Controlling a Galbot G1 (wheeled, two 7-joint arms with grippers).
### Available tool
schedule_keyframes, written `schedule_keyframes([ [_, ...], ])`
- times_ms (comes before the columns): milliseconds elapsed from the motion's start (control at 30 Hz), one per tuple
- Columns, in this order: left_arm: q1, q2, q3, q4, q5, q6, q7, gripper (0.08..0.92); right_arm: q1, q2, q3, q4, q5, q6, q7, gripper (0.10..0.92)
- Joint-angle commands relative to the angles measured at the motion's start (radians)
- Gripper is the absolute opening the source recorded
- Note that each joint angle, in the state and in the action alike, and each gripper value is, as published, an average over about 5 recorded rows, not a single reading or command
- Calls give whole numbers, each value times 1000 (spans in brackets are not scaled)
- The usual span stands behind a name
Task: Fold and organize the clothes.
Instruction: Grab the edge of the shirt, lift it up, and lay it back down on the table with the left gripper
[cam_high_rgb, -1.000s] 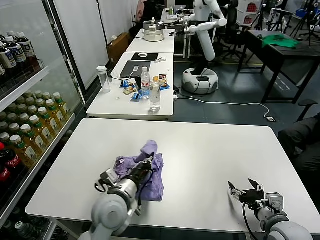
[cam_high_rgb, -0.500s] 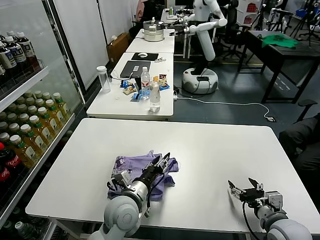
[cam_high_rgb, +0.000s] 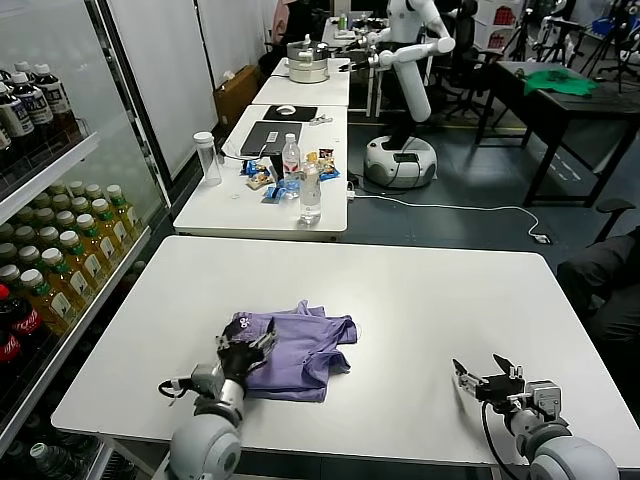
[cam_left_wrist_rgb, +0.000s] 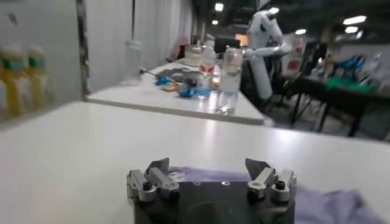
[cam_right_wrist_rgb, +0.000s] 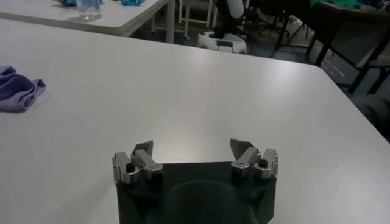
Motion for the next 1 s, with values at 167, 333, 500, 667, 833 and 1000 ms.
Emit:
schedule_keyframes([
  [167, 49, 46, -30, 33, 174, 133, 23, 823, -4, 2, 6, 7, 0, 1, 0, 823],
  [333, 32, 45, -35, 40, 32, 218, 30, 823, -5, 1, 9, 10, 0, 0, 0, 823],
  [500, 22, 43, -49, 45, -92, 260, 17, 810, -4, 1, 10, 12, 0, 0, 0, 823],
  [667, 28, 42, -66, 35, -242, 267, 12, 694, -2, 4, 8, 15, 0, -2, 2, 823],
  [833, 32, 31, -96, 22, -383, 263, 19, 547, -3, 7, 9, 19, 0, -2, 3, 823],
  [1000, 24, 17, -133, 25, -489, 215, 7, 408, -8, 13, 13, 24, -1, -2, 3, 823],
])
